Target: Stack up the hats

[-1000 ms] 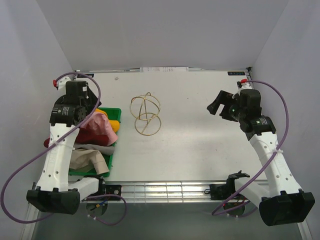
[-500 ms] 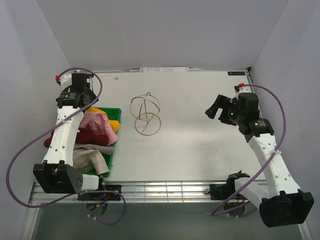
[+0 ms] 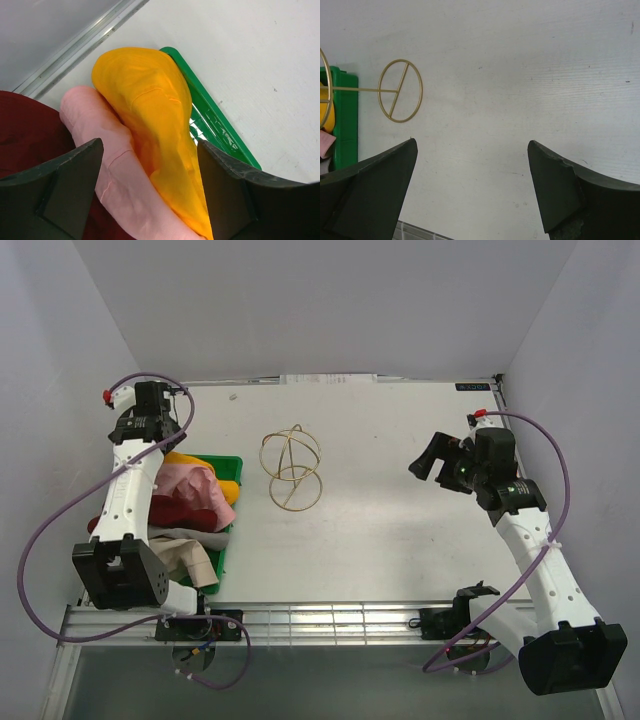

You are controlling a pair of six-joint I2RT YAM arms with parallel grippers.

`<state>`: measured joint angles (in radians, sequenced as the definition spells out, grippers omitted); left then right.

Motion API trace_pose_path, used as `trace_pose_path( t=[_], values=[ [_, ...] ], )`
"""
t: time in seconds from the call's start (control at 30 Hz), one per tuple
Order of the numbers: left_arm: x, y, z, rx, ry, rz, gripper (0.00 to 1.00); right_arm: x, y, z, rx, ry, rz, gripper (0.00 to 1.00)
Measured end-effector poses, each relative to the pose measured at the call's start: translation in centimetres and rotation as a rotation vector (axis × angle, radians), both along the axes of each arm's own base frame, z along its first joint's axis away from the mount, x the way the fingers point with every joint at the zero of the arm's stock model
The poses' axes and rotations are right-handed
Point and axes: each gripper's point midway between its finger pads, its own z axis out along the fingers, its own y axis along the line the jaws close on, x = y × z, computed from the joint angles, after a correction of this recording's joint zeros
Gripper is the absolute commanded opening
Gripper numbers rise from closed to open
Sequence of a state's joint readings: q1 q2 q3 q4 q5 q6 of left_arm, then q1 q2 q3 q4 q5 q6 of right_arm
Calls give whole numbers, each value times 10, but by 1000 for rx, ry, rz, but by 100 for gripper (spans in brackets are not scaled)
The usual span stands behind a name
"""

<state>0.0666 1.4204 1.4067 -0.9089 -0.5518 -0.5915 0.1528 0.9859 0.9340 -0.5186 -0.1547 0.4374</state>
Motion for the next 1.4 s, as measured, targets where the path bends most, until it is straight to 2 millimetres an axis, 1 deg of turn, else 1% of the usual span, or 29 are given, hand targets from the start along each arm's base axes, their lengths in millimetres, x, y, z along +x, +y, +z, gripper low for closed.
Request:
trace_pose_path(
  t=[0.13,0.23,0.27,0.33,0.37,0.47,0.5,0.63,0.7,0.77,0.87,1.0,1.13,1.2,1.3,1.4],
  values=[
    [8,-3,-15,-25,26,-13,80,0,1,1,5,-3,5,97],
    [10,-6,-23,-44,38,-22,68,0,1,1,5,-2,4,97],
    [11,-6,-24,-47,41,-25,58,0,1,0,5,-2,4,97],
    [11,-6,-25,-55,40,-27,45,0,1,0,6,-1,4,97],
    [12,-7,-26,-57,40,-29,32,0,1,-1,7,-2,3,97],
    [12,-7,-26,-63,41,-36,10,-2,1,-6,7,7,2,97],
    [12,-7,-26,-63,41,-39,0,-2,1,-7,6,9,2,97],
    [13,-8,-21,-66,40,-51,0,-2,1,-9,6,12,2,97],
    [15,-8,-13,-62,24,-56,0,-2,1,-8,8,12,4,97],
    [18,-8,0,-57,2,-64,0,-2,2,-8,10,11,6,97],
    [22,-7,24,-44,-48,-74,0,-2,3,-7,15,9,14,98],
    [21,-7,66,-20,-145,-91,0,0,6,-1,25,2,27,99],
    [10,-8,107,2,-243,-107,0,4,9,9,35,-13,37,99],
    [5,-10,124,8,-285,-120,0,5,11,14,41,-23,44,99],
    [3,-18,148,-2,-352,-168,0,8,14,24,54,-39,60,99],
    [4,-33,170,-31,-426,-256,0,11,21,35,74,-57,86,99]
  ],
)
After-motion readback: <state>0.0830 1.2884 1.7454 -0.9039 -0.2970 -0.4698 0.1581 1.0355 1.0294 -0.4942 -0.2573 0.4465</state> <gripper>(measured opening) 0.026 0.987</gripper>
